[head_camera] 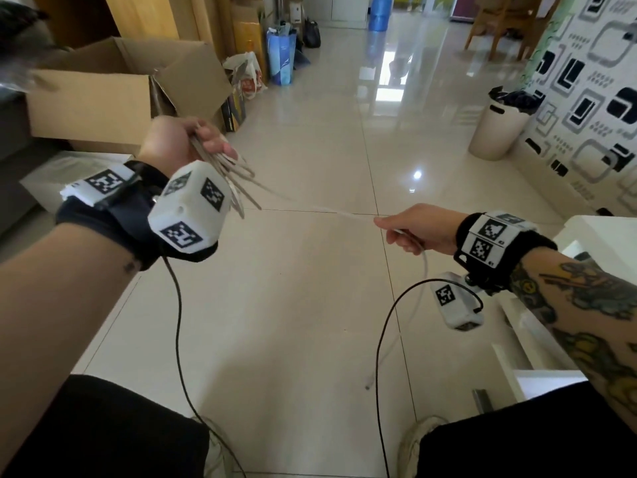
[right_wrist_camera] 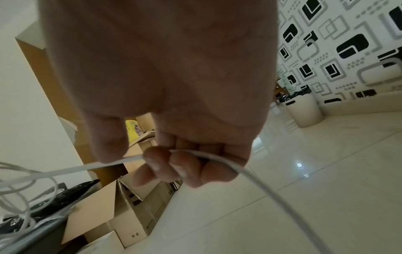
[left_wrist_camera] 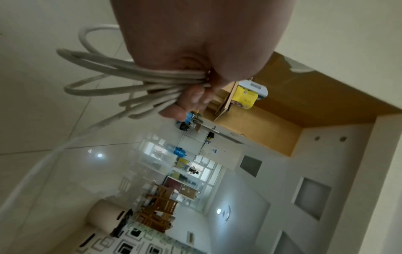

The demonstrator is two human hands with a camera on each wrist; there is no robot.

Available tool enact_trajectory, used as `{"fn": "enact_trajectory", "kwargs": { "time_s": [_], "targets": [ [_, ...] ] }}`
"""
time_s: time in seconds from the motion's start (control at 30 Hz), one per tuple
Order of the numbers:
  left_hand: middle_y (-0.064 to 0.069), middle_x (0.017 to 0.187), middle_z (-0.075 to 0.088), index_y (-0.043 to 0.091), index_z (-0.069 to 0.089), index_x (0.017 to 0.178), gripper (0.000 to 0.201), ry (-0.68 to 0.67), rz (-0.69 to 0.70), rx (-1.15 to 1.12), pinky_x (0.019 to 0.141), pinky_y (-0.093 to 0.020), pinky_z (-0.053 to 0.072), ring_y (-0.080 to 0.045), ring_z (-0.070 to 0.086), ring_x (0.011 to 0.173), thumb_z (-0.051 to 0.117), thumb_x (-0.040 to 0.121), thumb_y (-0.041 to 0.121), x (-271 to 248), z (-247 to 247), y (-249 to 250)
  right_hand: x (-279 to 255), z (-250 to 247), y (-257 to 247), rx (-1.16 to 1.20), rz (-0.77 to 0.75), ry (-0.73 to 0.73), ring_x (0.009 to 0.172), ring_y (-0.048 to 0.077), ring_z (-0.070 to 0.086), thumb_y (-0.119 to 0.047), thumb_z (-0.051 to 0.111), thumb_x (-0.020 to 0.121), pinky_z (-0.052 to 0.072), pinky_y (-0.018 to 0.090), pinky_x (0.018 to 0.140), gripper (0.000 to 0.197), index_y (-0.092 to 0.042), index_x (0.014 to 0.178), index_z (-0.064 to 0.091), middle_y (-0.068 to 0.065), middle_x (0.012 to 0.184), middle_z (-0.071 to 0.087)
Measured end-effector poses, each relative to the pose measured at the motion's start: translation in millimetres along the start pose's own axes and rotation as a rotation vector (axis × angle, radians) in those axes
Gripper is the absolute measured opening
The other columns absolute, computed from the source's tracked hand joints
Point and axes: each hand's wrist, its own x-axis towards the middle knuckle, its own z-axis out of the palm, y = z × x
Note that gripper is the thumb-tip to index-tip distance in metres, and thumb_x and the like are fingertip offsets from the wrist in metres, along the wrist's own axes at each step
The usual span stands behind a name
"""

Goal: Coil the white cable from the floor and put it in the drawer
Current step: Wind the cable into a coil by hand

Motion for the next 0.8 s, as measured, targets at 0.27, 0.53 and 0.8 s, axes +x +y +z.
{"fn": "enact_trajectory", "kwargs": {
  "time_s": [0.27,0.53,0.8],
  "targets": [
    [0.002,0.054,0.045,0.015,0.048,0.077,0.03,-0.377,-0.291,0.476,0.061,-0.028,0.043,-0.014,0.039,0.044,0.031,0.101,0.021,-32,39,-47,3,11,-9,0.016,0.01,0.106,0.053,0.015,0.04,-0.012,0.051,0.092,0.026,0.023,0.047,0.017,-0.001,0.095,0.062,0.005,0.064,0.048],
    [-0.009,0.071,0.058,0.009,0.054,0.088,0.028,-0.461,-0.447,0.673,0.072,-0.04,0.052,-0.022,0.056,0.052,0.033,0.103,0.021,-44,50,-98,-9,25,-34,0.396,-0.083,0.067,0.054,0.012,0.05,-0.004,0.05,0.091,0.033,0.021,0.047,0.018,0.004,0.098,0.065,0.006,0.069,0.059],
    [-0.008,0.073,0.056,0.008,0.056,0.087,0.031,-0.348,-0.391,0.625,0.067,-0.035,0.048,-0.022,0.053,0.061,0.03,0.103,0.015,-44,49,-112,-31,40,-50,0.557,-0.142,-0.022,0.059,0.015,0.049,0.01,0.05,0.086,0.042,0.02,0.048,0.023,0.005,0.101,0.066,0.009,0.076,0.059]
  ]
}}
